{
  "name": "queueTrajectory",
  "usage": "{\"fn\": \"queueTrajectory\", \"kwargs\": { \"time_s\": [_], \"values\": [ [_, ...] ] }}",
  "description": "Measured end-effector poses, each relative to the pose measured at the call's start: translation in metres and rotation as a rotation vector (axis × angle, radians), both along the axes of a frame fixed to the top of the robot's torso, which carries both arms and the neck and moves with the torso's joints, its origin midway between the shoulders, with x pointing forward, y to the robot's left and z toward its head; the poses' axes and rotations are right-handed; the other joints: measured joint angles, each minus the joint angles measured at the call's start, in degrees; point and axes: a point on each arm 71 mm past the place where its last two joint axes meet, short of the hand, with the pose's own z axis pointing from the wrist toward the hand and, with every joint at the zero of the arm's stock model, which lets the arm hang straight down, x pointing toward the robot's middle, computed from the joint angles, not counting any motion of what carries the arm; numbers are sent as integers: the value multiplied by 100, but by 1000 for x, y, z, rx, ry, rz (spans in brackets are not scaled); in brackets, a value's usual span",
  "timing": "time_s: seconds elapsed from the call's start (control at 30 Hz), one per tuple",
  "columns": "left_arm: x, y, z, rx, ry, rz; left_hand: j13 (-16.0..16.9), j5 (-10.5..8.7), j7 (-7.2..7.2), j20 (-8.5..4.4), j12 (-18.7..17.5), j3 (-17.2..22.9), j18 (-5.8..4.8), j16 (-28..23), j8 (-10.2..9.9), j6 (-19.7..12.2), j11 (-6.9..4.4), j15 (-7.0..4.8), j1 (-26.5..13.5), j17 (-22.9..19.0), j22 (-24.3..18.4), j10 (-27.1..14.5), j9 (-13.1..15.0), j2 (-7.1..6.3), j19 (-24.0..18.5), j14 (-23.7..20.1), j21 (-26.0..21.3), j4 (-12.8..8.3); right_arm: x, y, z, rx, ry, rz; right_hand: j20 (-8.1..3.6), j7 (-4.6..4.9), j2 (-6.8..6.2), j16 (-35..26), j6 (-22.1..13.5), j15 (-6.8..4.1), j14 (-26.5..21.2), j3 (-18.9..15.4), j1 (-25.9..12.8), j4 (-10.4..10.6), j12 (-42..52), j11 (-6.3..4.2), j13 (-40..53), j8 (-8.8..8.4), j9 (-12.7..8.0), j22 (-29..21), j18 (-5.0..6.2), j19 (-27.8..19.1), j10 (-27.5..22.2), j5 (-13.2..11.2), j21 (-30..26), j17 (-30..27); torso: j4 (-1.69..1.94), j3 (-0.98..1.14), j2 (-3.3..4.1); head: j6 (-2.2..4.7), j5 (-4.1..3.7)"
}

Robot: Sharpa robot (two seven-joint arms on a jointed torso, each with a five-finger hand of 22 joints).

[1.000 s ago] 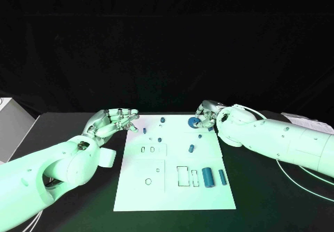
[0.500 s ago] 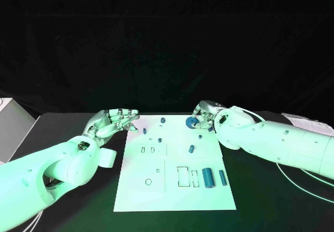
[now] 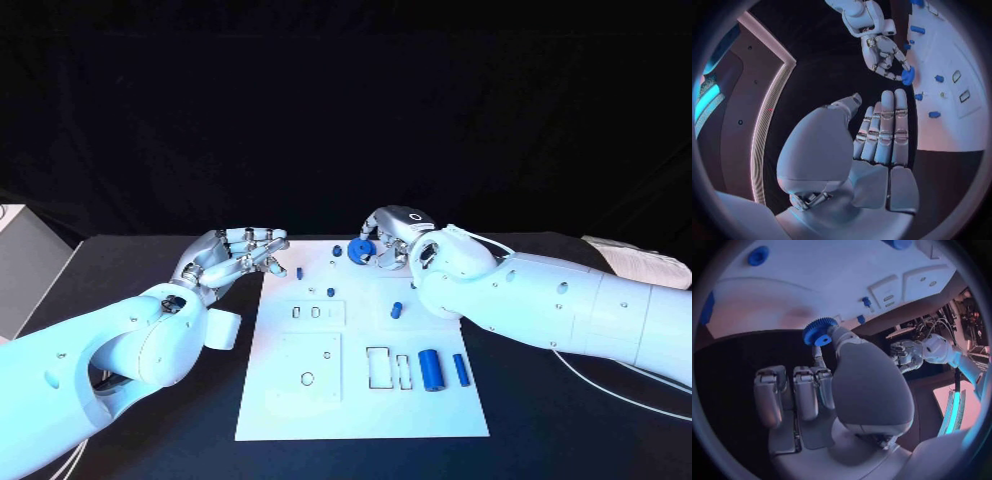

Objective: Assemble the parts on the task board

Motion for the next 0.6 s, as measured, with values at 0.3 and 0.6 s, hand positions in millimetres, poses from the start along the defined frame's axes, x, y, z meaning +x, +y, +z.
{"fn": "queueTrajectory", "kwargs": {
  "time_s": [0.3,0.6],
  "values": [
    [0,-1,0,-1,1,-3,0,0,0,0,0,23,0,0,0,0,0,0,0,0,11,0,0,0,0,0,0,-24,-3,30,-8,-16,-26,42,0,0,0,0,-1,0,0,0,0,0,0,0,-1,-1,-7,-1,0,0,0,0,0,0,12,-2,12,-1,13],
    [1,-3,-1,-2,2,-5,0,0,0,0,0,23,0,0,0,0,0,0,0,-1,10,0,-1,0,0,0,0,-23,-2,41,-18,-31,-26,47,0,0,0,0,-2,0,0,32,0,1,0,0,-1,-6,-11,-1,0,0,0,-1,0,-1,10,-2,21,-12,58]
  ]
}}
